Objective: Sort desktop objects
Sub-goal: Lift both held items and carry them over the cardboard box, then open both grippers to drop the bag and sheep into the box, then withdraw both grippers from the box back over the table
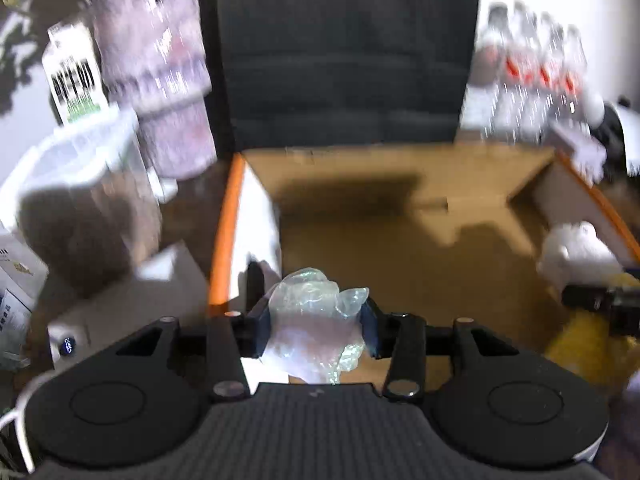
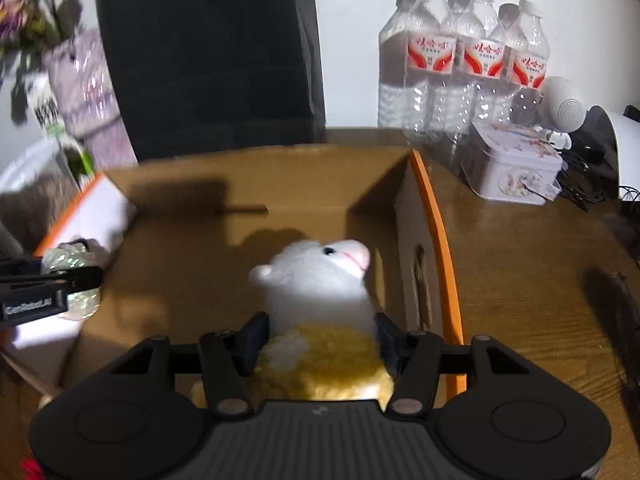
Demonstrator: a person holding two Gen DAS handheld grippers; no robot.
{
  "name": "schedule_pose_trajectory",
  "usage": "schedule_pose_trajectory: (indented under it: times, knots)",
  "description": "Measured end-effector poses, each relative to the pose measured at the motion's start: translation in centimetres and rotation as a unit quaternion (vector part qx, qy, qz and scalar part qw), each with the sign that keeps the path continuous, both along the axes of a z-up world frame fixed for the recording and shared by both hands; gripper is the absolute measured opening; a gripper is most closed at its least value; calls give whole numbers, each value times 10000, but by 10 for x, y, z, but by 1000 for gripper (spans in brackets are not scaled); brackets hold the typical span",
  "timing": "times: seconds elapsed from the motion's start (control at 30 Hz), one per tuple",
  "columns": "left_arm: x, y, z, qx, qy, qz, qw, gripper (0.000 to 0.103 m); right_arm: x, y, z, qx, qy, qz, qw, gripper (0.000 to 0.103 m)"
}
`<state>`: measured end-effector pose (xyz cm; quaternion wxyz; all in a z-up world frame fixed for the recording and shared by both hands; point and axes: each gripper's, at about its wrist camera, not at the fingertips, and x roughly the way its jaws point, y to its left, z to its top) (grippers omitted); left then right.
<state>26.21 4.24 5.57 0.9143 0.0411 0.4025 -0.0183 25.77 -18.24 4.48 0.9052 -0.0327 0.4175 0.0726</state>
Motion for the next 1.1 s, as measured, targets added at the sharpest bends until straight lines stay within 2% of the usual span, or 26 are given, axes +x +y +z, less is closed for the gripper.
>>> schedule_pose_trajectory:
  times: [0.03, 0.1, 0.27, 0.37, 0.4, 0.43, 0.47, 0.57, 0.67, 0.7, 0.77, 0.87, 0.97, 1.1]
  knots:
    - [-4, -3, -2, 198, -39, -72, 9998, 45, -3, 0, -1, -120, -76, -1, 9999, 52]
    - [-14, -7, -3, 326, 51, -105, 9994, 45, -12, -2, 3, -98, -83, -5, 9999, 52]
    - [-30, -16, -1, 271, 522, -180, 9981, 45, -20, -6, 11, -145, -57, -38, 9999, 54]
    - [-36, -13, 3, 187, 738, -120, 9970, 49, -28, -9, 20, -87, -15, -49, 9999, 63]
    - [-39, -11, 8, 123, 664, -122, 9976, 60, -35, -10, 24, 29, -44, -23, 10000, 70]
    - [-45, -8, 15, 44, 445, -128, 9989, 68, -42, -12, 30, 139, -110, 3, 9998, 72]
    - [-54, -6, 23, 26, 205, -111, 9997, 84, -52, -14, 36, 237, -213, 27, 9995, 72]
    - [-90, -5, 47, 73, -396, -158, 9991, 88, -83, -19, 54, 497, -462, 99, 9976, 75]
    - [-140, -6, 65, -82, -850, 35, 9963, 101, -132, -30, 63, 860, -859, 227, 9923, 84]
    - [-161, -7, 66, -178, -992, 96, 9949, 102, -149, -32, 61, 913, -977, 295, 9906, 88]
    - [-205, -12, 60, -476, -1172, 17, 9920, 102, -187, -39, 52, 932, -1258, 393, 9869, 89]
    - [-264, -17, 34, -883, -1306, 104, 9874, 103, -242, -41, 27, 743, -1487, 493, 9849, 89]
    - [-307, -24, 5, -1091, -1301, 22, 9855, 103, -284, -45, 0, 741, -1425, 640, 9849, 89]
    - [-339, -31, -15, -1088, -1319, 80, 9852, 103, -319, -54, -24, 892, -1439, 574, 9839, 89]
